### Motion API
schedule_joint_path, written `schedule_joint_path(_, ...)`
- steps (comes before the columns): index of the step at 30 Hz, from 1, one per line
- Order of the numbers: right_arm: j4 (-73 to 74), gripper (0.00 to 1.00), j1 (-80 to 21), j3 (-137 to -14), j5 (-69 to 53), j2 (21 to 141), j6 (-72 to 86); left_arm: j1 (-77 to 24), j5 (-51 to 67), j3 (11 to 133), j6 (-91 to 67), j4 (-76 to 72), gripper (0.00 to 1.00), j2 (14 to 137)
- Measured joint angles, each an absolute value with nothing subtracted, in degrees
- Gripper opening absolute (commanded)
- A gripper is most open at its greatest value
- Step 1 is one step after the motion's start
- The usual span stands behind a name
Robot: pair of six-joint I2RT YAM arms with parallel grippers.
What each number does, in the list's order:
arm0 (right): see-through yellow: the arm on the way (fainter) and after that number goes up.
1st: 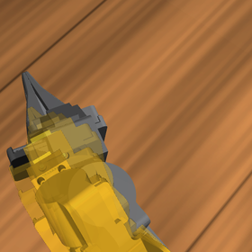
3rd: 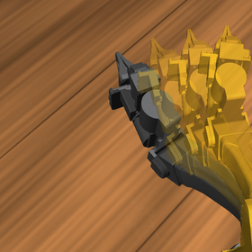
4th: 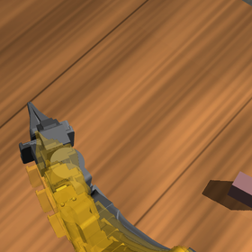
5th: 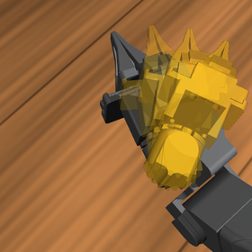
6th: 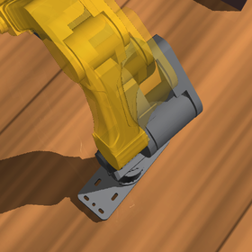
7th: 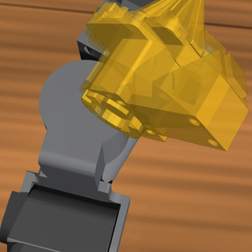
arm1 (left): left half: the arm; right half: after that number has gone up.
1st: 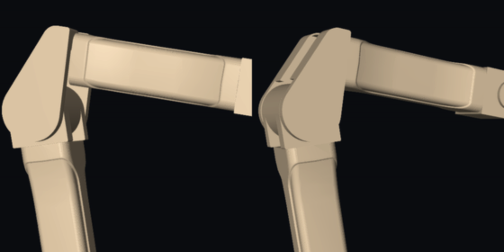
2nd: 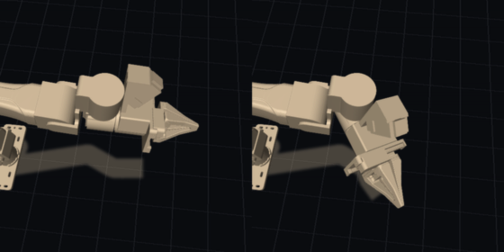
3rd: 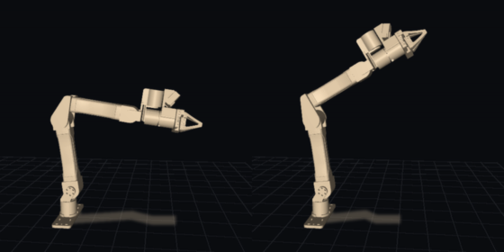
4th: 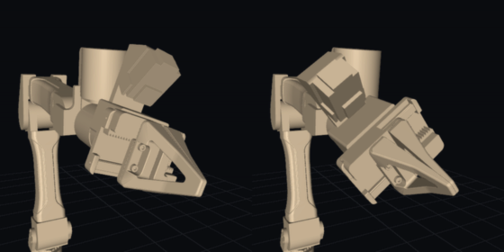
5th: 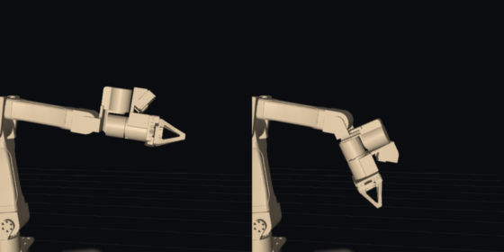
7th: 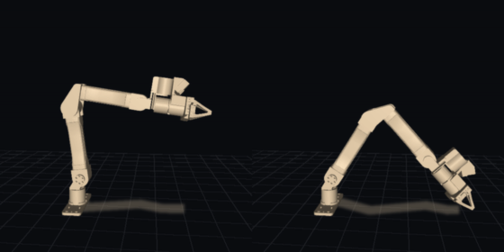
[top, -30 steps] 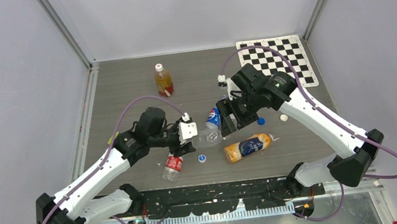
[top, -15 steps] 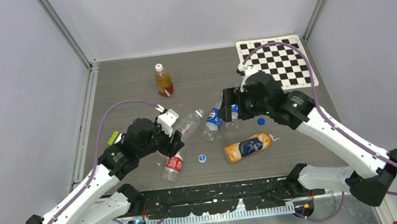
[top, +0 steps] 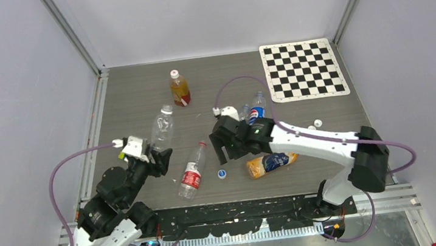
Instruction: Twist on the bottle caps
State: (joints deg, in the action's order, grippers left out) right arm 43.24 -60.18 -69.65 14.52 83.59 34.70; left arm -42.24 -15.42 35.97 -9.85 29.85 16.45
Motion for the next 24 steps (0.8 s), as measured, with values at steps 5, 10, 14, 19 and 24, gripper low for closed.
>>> schedule_joint_path(5,43.44,0.76,-64.99,-72.88,17.41,94.43,36.21,-42.24,-18.81,31.59,-9.32,27.59,0.13,7.46)
schedule_joint_path(10,44.14,0.67,-67.42,-75.35,17.82,102.21,37.32,-42.24,-19.49,28.18,-7.49,25.08,0.13,1.69)
schedule_joint_path(14,44.91,0.61,-67.66,-76.25,17.45,105.21,38.06,-42.24,-19.25,27.53,-6.46,23.88,0.12,1.32)
schedule_joint_path(19,45.52,0.55,-67.88,-78.37,17.08,107.77,38.85,-42.24,-18.63,26.20,-5.52,22.68,0.12,1.23)
schedule_joint_path(24,45.56,0.51,-68.47,-80.07,16.56,110.06,39.42,-42.24,-18.59,26.20,-5.21,22.50,0.12,1.21)
